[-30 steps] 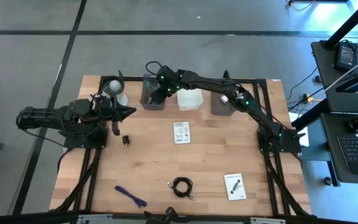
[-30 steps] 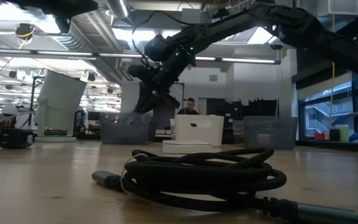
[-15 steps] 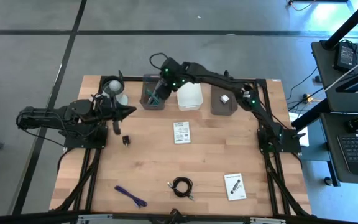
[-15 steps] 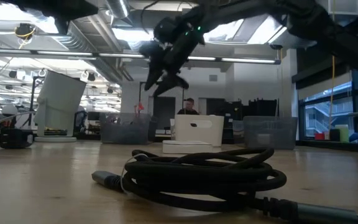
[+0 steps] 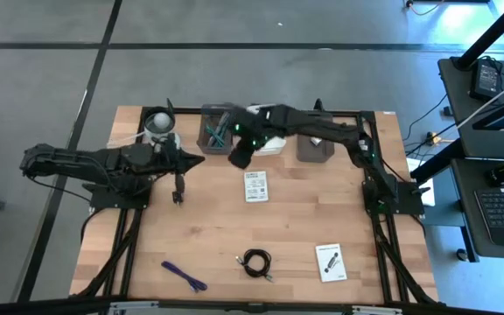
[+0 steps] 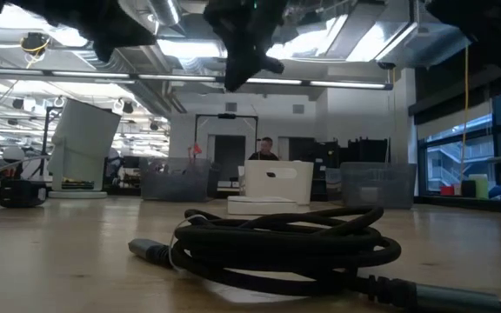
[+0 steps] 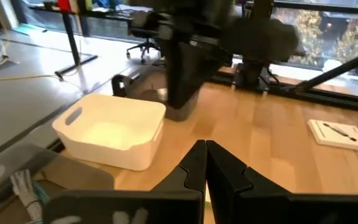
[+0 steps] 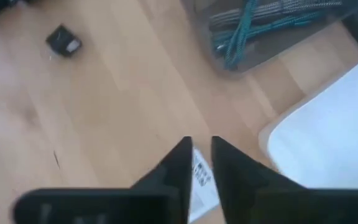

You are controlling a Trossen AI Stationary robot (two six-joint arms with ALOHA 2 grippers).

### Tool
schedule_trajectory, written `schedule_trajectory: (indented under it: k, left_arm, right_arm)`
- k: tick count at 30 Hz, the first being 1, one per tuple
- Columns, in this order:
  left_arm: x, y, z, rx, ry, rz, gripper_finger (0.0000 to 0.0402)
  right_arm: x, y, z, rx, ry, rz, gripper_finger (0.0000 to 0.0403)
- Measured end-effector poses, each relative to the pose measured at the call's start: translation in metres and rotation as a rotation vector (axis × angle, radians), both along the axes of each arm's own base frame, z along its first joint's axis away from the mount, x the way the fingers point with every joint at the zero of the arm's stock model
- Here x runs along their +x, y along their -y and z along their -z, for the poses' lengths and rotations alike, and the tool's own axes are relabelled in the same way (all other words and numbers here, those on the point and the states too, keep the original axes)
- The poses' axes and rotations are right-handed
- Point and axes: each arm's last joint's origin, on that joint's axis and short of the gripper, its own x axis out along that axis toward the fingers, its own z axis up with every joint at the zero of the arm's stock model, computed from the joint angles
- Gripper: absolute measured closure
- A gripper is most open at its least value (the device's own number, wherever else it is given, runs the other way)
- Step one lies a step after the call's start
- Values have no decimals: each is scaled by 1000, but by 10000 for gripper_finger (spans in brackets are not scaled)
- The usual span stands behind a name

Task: Pick and place items into bin
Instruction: Put the top white card reader box into the white bin

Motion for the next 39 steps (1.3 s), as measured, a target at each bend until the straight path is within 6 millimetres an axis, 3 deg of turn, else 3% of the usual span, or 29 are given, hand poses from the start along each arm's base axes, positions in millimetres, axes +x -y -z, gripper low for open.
schedule_trajectory:
  k: [4,7,10,17,25,30,34,39]
  left_arm:
    - [9,1,-2,-3,-26,17,398]
    - [13,1,-2,-3,-43,16,398]
    - [18,1,1,-3,-63,17,398]
    - [32,1,6,-30,-65,8,398]
    - [58,-5,37,-192,-188,-54,398]
    - [85,-11,47,-316,-254,-56,398]
    - [114,-15,46,-337,-285,-68,398]
    - [147,-19,48,-369,-307,-93,398]
  right_arm:
    - [-1,-34,-2,-40,-28,-36,396]
    - [-4,-57,2,-64,-52,-43,391]
    - [-10,-79,19,-86,-98,-26,392]
    - [-62,-111,62,-17,11,98,397]
    - [-146,-113,98,116,246,209,399]
    - [-186,-107,114,156,317,238,399]
    - [-204,-104,130,170,369,237,399]
    - [-210,-99,145,177,421,251,399]
